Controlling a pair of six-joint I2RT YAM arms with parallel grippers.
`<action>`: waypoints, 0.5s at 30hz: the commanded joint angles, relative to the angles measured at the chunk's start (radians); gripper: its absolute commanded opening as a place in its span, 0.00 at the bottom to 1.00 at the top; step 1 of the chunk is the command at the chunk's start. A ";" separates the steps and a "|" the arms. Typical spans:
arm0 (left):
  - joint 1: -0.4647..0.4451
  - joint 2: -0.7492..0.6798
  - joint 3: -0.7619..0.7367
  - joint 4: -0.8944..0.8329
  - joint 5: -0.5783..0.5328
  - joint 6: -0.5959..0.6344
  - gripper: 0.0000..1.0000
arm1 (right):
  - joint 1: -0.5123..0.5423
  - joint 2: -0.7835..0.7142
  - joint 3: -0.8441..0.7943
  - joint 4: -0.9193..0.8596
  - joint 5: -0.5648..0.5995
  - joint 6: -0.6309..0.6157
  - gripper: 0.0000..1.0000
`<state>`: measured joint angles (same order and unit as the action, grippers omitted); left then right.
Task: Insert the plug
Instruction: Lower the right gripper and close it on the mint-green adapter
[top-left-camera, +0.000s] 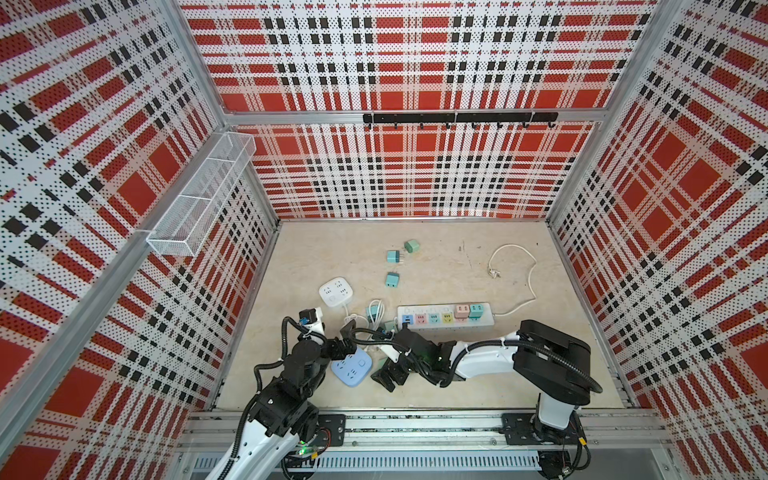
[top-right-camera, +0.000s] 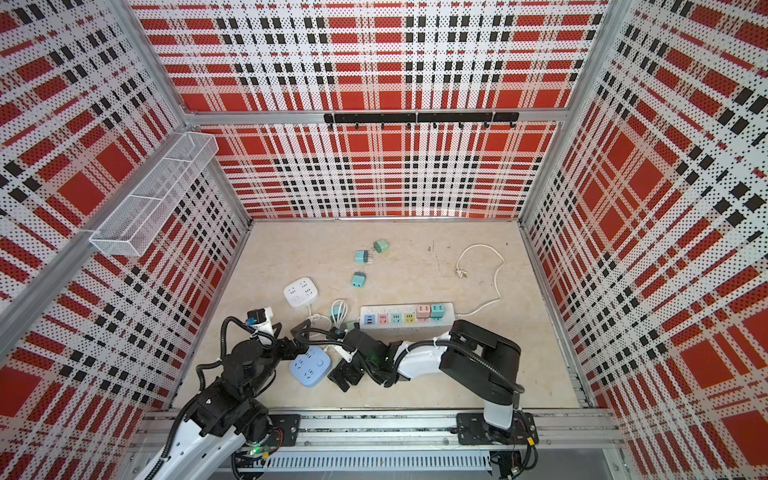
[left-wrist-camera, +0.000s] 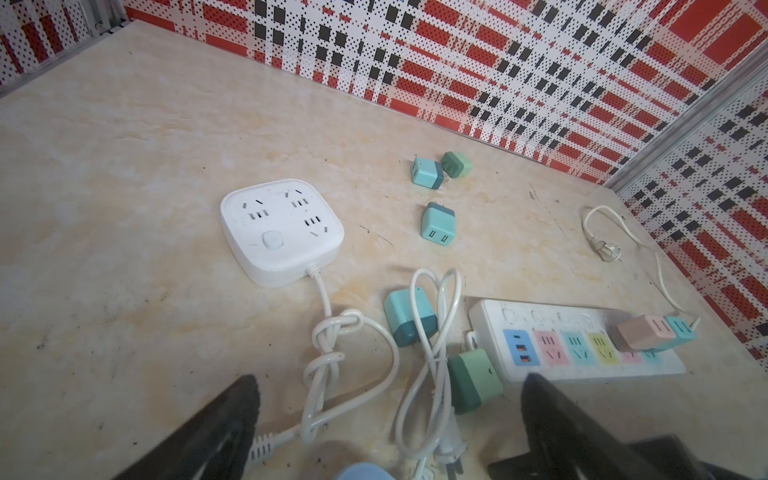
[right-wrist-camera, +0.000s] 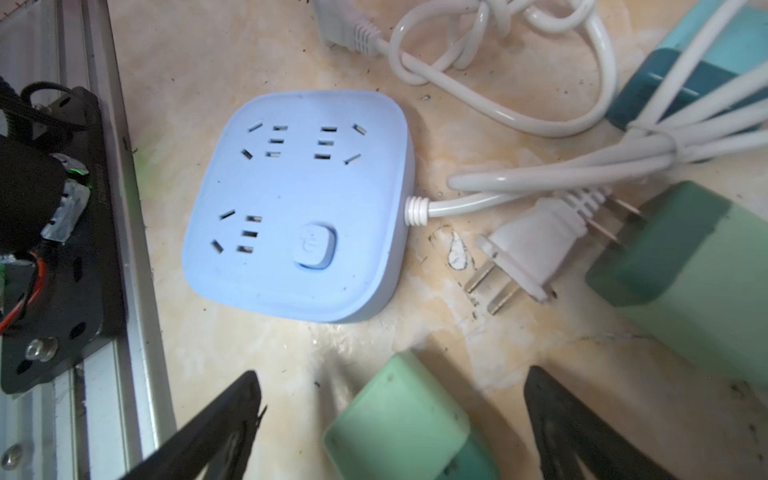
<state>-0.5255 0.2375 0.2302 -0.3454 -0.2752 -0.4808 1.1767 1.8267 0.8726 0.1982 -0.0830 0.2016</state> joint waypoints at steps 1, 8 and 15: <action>-0.007 -0.012 0.011 0.011 -0.015 0.002 0.99 | 0.001 0.011 0.027 0.006 -0.020 -0.028 1.00; -0.007 -0.012 0.009 0.010 -0.016 0.000 0.99 | 0.033 0.015 -0.001 0.009 -0.009 -0.012 0.89; -0.006 -0.012 0.011 0.010 -0.018 -0.001 0.99 | 0.104 0.009 0.004 -0.078 0.111 -0.004 0.78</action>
<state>-0.5255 0.2337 0.2302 -0.3454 -0.2752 -0.4808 1.2560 1.8301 0.8806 0.1528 -0.0387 0.2016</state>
